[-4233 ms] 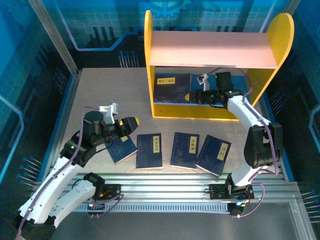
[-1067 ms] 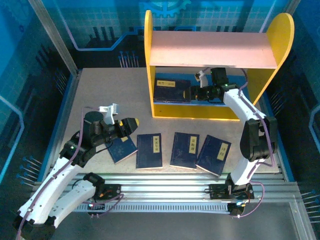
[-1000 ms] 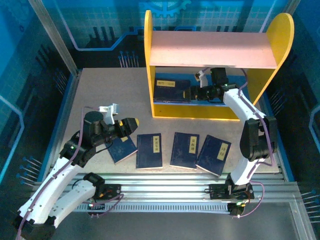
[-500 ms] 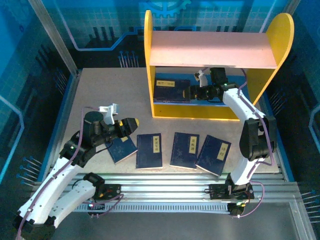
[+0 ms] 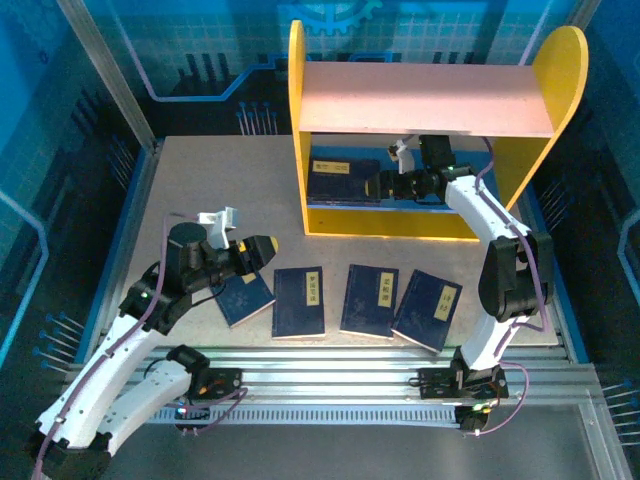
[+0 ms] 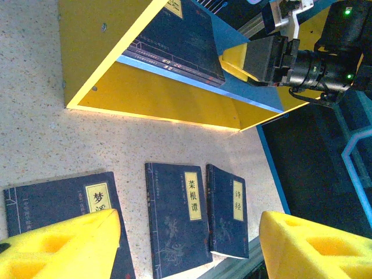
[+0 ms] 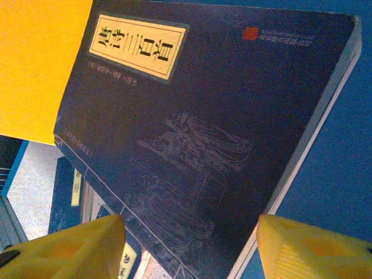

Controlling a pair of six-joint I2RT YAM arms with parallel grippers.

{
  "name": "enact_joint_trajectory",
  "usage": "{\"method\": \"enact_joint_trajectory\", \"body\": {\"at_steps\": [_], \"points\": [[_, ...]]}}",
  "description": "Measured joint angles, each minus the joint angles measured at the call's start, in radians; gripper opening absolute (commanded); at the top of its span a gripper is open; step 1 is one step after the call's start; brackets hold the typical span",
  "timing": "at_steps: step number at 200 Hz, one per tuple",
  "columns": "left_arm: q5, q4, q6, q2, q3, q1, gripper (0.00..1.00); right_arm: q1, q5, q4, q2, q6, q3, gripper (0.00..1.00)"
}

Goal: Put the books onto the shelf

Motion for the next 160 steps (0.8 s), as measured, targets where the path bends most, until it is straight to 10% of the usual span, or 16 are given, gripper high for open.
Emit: {"method": "enact_joint_trajectory", "body": {"at_steps": [160], "points": [[-0.016,-0.026,-0.001,-0.003,-0.006,0.000,0.71,-0.013,0.023,-0.019,-0.103,-0.004,-0.056,0.65]]}}
